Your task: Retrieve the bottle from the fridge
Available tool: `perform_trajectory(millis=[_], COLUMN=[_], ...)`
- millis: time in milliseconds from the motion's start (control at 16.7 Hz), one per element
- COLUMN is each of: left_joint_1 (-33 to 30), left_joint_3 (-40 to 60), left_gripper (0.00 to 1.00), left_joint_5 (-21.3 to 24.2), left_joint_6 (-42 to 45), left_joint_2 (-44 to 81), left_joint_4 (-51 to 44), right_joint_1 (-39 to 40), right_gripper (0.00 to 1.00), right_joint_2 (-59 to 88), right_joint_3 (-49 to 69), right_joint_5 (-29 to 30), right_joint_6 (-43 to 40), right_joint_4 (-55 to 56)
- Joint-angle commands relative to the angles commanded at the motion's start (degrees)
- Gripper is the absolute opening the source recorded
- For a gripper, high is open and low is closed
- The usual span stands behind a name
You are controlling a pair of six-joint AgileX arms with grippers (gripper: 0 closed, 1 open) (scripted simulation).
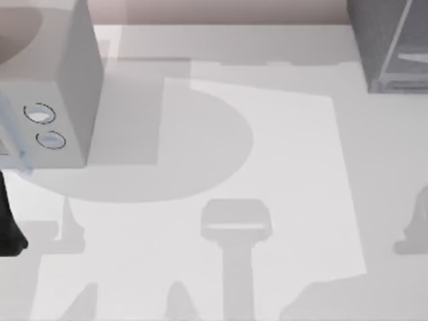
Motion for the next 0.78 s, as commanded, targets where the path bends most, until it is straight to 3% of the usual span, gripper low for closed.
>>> perform_trajectory(millis=[300, 780], left_joint_1=[0.0, 0.0], left_joint_3=[0.0, 0.0], left_gripper=[1.0, 1.0], left_joint_5=[0.0, 0.0], left_joint_6=[0.0, 0.0], left_joint_2=[0.0, 0.0], left_joint_4=[0.0, 0.0], right_joint_1=[5.7, 25.1], right_gripper=[0.0, 0.0], right_joint_2=[9.2, 48.1], right_joint_3=[1.9, 7.8], right_joint_5=[5.9, 25.9], right_joint_6=[-0.2, -0.1], right_joint_4=[8.8, 38.8])
